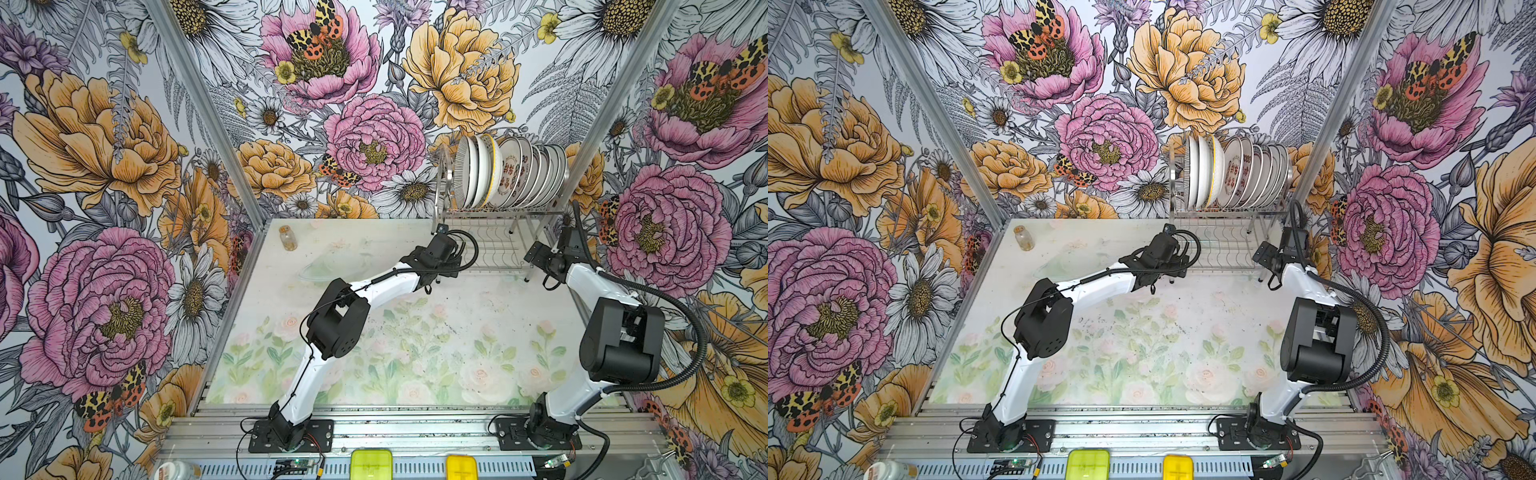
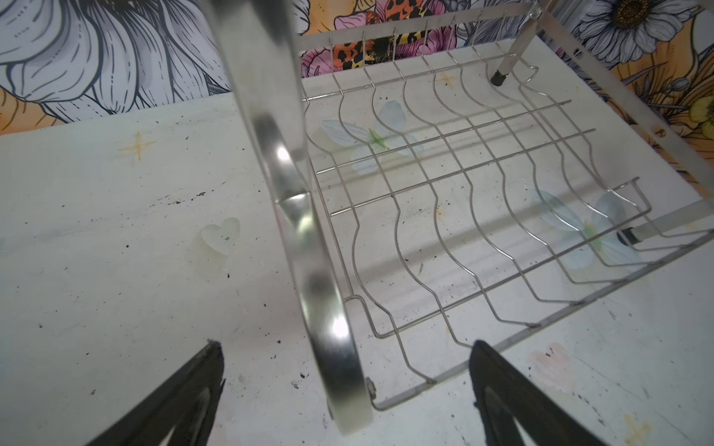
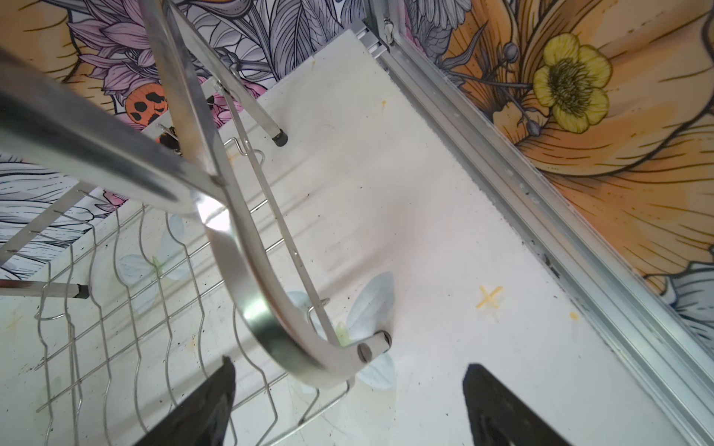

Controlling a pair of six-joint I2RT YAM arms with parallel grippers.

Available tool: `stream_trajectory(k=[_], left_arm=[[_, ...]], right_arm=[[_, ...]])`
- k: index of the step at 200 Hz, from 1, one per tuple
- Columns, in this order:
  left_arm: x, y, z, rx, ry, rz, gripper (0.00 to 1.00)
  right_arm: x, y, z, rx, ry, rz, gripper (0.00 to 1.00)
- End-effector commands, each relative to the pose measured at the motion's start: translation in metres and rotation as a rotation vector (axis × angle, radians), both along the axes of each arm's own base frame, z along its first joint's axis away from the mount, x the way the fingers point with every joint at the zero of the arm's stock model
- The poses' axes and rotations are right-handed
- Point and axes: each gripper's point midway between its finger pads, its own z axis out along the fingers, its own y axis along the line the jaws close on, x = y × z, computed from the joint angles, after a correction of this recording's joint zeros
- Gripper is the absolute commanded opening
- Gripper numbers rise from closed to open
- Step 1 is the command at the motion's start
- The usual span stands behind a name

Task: Unload the plates from the dish rack
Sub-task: Move the dish rack to the top-center of the table.

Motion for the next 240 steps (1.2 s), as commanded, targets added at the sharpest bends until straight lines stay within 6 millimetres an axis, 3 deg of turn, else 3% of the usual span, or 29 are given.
stream_trajectory(k=[1,65,115,191,240], left_arm=[[0.005,-0.009,0.006,-0.027,-0.005,-0.026,0.99],[0.014,-0.009,-0.006,-0.028,0.010,-0.007,0.89],[0.017,-0.005,-0.019,-0.011,0.022,0.003,0.59],[0.019,-0.001,-0.026,0.021,0.019,0.001,0.39],[0.020,0.004,-0.032,0.030,0.028,0.002,0.29]], right_arm=[[0.017,-0.008,0.011,-0.016,-0.060,0.013,0.90],[0.033,-0.001,0.003,0.031,-0.103,0.060,0.72],[0.041,0.007,0.002,0.065,-0.147,0.096,0.58],[0.049,0.008,-0.007,0.068,-0.159,0.111,0.43],[0.046,0.022,-0.004,0.026,-0.174,0.165,0.33]])
